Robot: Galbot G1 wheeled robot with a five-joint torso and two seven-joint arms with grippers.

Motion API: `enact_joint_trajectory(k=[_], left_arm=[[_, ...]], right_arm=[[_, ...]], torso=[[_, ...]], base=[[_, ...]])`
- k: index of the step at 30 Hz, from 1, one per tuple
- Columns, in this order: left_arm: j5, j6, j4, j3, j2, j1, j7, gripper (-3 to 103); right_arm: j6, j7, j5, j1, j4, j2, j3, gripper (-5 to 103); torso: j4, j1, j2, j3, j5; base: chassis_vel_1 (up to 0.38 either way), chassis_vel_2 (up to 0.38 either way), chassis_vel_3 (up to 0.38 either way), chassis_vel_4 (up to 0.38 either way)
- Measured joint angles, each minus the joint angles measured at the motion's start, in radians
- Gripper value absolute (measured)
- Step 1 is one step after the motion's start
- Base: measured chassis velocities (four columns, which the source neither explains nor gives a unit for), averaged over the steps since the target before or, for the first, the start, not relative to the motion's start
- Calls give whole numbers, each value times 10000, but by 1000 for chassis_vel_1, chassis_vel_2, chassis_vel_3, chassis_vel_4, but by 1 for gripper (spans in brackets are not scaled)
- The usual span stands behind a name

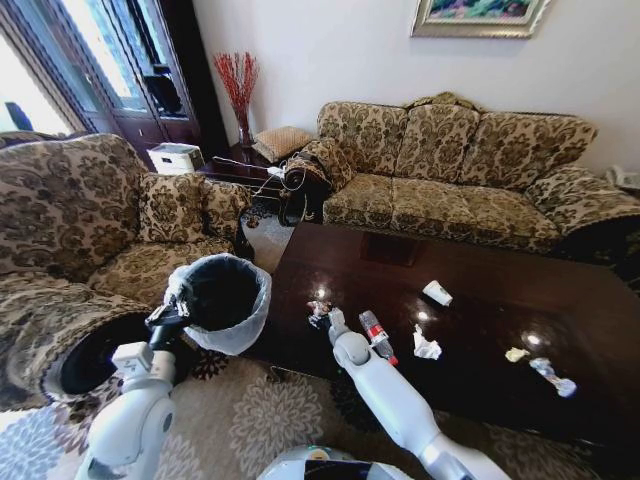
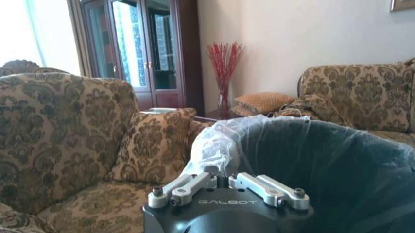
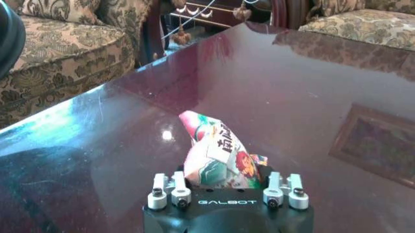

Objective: Move to the front of the table and place the trash on the table into the trash bin.

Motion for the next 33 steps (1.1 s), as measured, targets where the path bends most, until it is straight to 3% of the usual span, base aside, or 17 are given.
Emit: enact_joint_trajectory(k=[2,8,10,16,26,28,33], left_arm=[[33,0,-60,47,-6,5,-22,3],[135,0,-117,129,-22,14,-36,3],[204,-8,-120,199,-62,16,-38,3],[346,-30,-147,480,-53,7,-41,3],[206,-35,17,998,255,-62,209,3],[-741,361,167,1462,783,-461,352,3],[-1543,821,377,2013,1500,-1154,469,3]], right_arm=[[19,1,4,-140,104,-48,64,48],[151,10,-25,-349,279,-126,181,33],[269,10,-97,-443,296,-141,319,21],[421,109,-172,-789,1071,-458,620,7],[440,369,25,-694,3588,-1180,1084,6],[619,210,336,-158,5231,-1691,1356,6],[633,-375,1294,468,6555,-2177,1373,6]], torso=[[1,0,1,0,0],[0,0,0,1,-2],[1,0,0,2,-2],[-2,1,-1,5,-2],[0,1,-1,4,-2],[-2,3,-3,5,-2],[-1,2,-3,3,-1]], base=[[0,0,0,0],[0,0,0,0],[0,0,0,0],[0,0,0,0],[0,0,0,0],[0,0,0,0],[0,0,0,0]])
